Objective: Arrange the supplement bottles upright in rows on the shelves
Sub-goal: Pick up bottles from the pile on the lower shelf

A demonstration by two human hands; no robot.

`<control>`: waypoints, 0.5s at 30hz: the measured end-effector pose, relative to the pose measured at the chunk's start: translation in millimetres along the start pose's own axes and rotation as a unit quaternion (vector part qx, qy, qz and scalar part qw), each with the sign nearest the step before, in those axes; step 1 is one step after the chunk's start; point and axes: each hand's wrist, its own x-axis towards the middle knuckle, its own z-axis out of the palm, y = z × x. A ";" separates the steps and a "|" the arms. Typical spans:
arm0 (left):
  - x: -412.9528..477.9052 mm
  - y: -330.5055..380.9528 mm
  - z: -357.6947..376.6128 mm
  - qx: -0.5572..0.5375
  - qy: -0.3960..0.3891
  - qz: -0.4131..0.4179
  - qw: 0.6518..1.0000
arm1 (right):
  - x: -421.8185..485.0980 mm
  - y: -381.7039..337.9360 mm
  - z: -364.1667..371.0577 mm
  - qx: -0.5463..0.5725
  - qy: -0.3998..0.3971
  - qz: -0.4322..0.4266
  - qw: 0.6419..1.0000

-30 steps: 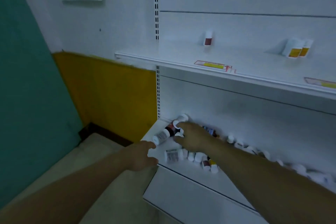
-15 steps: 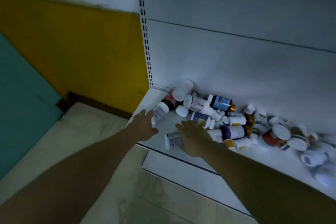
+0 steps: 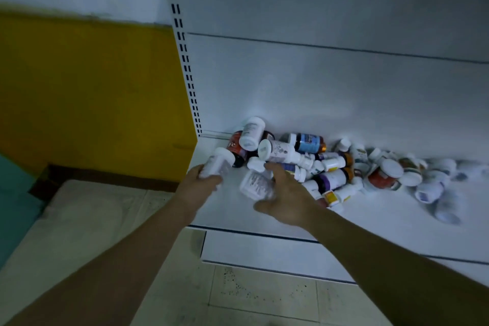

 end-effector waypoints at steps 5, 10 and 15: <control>-78.4 54.9 -32.2 -0.317 -0.125 -0.052 0.939 | -47.6 -57.6 -29.3 0.232 0.143 0.026 0.962; -139.8 101.7 -41.9 -0.369 -0.215 -0.009 0.904 | -96.7 -97.4 -60.8 0.360 0.240 0.005 0.901; -191.6 132.3 -39.6 -0.369 -0.286 0.017 0.885 | -140.0 -122.9 -96.2 0.356 0.293 -0.026 0.887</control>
